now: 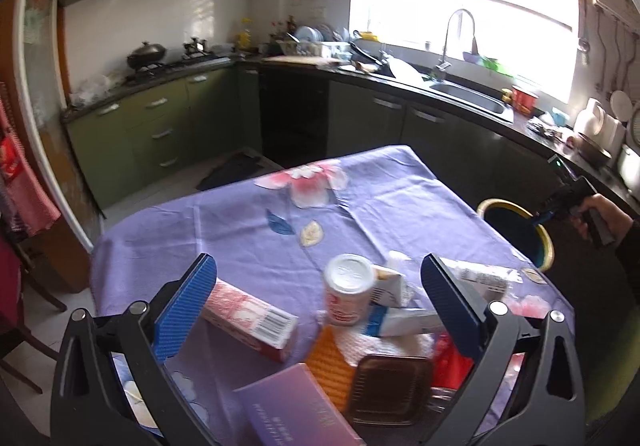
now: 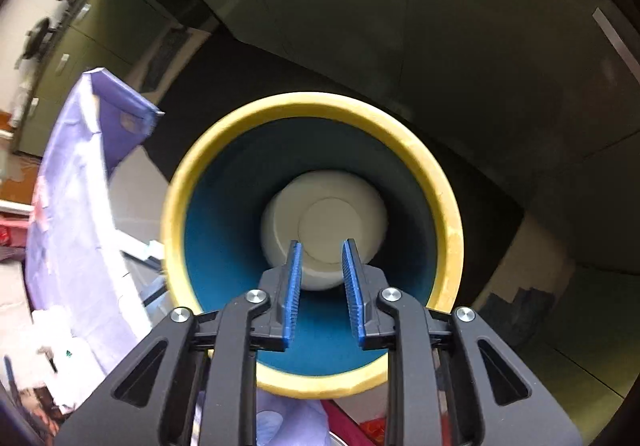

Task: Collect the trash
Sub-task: 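Carry the paper bucket over the yellow-rimmed bin and release it, then grasp the white bottle cap with the left gripper and drop it into the bin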

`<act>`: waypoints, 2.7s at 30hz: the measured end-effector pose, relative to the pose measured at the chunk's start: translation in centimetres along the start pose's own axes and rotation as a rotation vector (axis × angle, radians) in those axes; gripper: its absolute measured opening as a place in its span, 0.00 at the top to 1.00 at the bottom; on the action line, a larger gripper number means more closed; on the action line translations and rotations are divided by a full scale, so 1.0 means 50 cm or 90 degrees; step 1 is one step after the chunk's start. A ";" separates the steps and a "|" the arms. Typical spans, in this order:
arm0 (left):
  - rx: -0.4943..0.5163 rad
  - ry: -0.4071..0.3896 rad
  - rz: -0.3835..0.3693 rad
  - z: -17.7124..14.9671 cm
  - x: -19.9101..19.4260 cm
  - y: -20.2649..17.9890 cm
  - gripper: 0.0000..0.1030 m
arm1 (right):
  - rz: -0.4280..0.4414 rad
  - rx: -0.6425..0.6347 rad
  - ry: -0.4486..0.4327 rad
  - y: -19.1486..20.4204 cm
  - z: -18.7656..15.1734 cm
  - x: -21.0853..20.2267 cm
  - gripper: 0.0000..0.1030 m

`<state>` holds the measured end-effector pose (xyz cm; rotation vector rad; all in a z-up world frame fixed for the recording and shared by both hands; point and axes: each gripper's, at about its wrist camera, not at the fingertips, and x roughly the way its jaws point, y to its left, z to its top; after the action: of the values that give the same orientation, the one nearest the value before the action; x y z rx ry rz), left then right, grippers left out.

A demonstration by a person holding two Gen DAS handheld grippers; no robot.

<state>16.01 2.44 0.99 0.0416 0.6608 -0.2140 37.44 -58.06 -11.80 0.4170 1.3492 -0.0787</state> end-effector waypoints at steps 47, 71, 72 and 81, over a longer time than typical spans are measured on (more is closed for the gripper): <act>0.127 0.321 -0.042 0.000 0.268 -0.060 0.56 | 0.156 -0.165 -0.125 0.073 -0.298 -0.147 0.67; 0.361 0.268 -0.293 0.169 0.322 -0.646 0.56 | 0.122 -0.062 -0.200 -0.161 -0.360 -0.190 0.67; 0.370 0.270 -0.296 0.167 0.339 -0.669 0.56 | 0.121 -0.057 -0.201 -0.170 -0.364 -0.190 0.67; 0.378 0.279 -0.319 0.147 0.426 -0.782 0.56 | 0.124 -0.023 -0.188 -0.227 -0.386 -0.169 0.67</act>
<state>28.62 -40.45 -5.12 0.5078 1.0188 -0.8988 14.24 -63.60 -9.56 0.4847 1.0142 0.0440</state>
